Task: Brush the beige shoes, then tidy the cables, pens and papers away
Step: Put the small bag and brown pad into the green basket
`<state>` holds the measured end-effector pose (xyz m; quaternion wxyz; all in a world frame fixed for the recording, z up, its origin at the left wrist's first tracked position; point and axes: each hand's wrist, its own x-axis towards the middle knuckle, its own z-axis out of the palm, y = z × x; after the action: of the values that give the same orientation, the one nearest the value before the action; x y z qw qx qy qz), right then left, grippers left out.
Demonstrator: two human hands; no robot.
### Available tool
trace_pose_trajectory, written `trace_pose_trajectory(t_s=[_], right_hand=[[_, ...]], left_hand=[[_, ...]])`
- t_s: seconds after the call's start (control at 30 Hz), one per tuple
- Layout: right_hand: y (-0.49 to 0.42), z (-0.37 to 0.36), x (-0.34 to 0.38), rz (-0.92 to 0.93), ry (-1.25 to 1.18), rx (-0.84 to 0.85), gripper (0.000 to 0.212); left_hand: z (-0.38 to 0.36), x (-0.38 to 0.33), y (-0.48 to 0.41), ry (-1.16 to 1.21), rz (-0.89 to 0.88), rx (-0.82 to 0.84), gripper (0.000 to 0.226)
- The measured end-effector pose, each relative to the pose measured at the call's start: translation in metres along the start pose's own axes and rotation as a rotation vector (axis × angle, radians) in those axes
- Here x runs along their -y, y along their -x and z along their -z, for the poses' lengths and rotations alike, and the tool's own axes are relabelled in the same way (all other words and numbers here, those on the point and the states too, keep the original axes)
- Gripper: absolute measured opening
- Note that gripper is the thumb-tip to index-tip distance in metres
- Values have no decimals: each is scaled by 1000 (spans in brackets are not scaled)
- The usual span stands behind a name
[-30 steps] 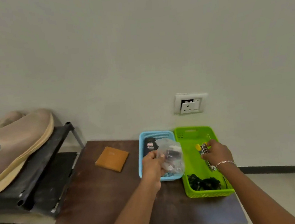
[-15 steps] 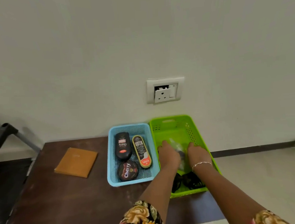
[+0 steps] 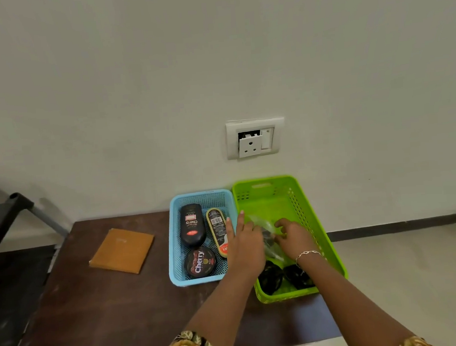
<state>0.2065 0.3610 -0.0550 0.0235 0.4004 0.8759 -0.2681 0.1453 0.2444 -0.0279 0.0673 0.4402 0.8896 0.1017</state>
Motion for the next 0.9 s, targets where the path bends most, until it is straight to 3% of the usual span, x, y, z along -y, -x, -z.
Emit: trace_pose_trajectory(t_s=[0.13,0.2,0.3,0.37,0.43,0.63,0.73,0.8,0.9], right_hand=[[-4,-9,2,196,120,52,62],[-1,-19,4,321,338,104,62],[4,-25,6,311,567,133,59],[6,-24,10,300,579,76,61],[8,-26,10,456,581,12,67],[6,-20,0,635,768,117,76],[10,-5,5,482,446,69,62],[15,3,11,407,166,-112,50],[25,9,40,430,-37,-288,34]], left_hand=[[2,3,6,11,25,-30,54],[-4,10,6,-39,50,-95,56],[-8,17,7,-17,49,-155,53],[-13,21,9,0,44,-119,49],[-16,24,10,3,30,-127,43],[-6,25,14,133,37,-70,48],[-2,40,26,181,66,-114,56],[0,56,37,249,78,-156,48],[1,85,58,407,101,-348,39]])
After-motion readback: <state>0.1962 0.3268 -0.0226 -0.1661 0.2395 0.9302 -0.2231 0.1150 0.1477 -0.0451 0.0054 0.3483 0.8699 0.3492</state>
